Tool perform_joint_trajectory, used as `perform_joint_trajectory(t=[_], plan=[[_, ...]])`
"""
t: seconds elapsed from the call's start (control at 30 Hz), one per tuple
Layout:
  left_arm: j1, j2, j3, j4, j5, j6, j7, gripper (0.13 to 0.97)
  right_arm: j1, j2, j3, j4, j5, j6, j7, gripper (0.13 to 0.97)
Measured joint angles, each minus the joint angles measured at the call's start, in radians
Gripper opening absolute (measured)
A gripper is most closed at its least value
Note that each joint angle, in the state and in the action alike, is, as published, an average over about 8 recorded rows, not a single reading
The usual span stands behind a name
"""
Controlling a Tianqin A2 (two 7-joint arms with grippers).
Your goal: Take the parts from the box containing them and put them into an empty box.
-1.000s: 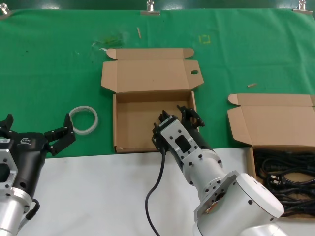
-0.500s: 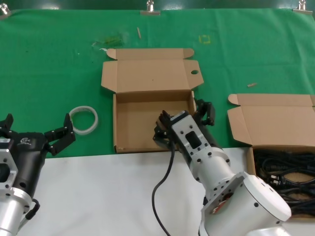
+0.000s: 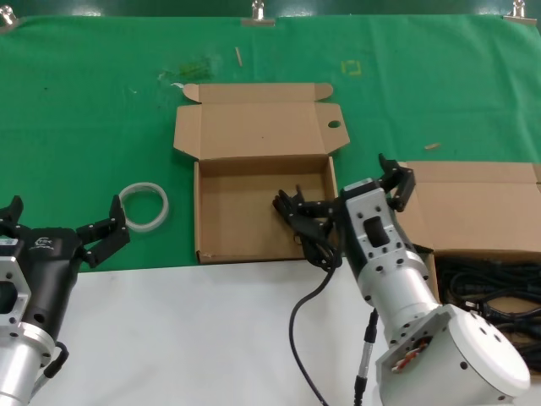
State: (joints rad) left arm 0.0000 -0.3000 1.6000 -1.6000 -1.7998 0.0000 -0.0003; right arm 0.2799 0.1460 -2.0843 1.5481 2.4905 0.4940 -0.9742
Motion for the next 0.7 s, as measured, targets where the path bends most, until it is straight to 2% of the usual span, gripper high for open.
perform_joint_trajectory(t=[0.13, 0.7], plan=[[0.000, 0.000, 0.000, 0.000, 0.000, 0.000, 0.000, 0.966, -0.020, 0.000, 0.035, 0.004, -0.050, -0.036, 0.070, 0.944], [0.000, 0.000, 0.000, 0.000, 0.000, 0.000, 0.001, 0.966, -0.107, 0.000, 0.185, 0.020, -0.263, -0.188, 0.371, 0.966]])
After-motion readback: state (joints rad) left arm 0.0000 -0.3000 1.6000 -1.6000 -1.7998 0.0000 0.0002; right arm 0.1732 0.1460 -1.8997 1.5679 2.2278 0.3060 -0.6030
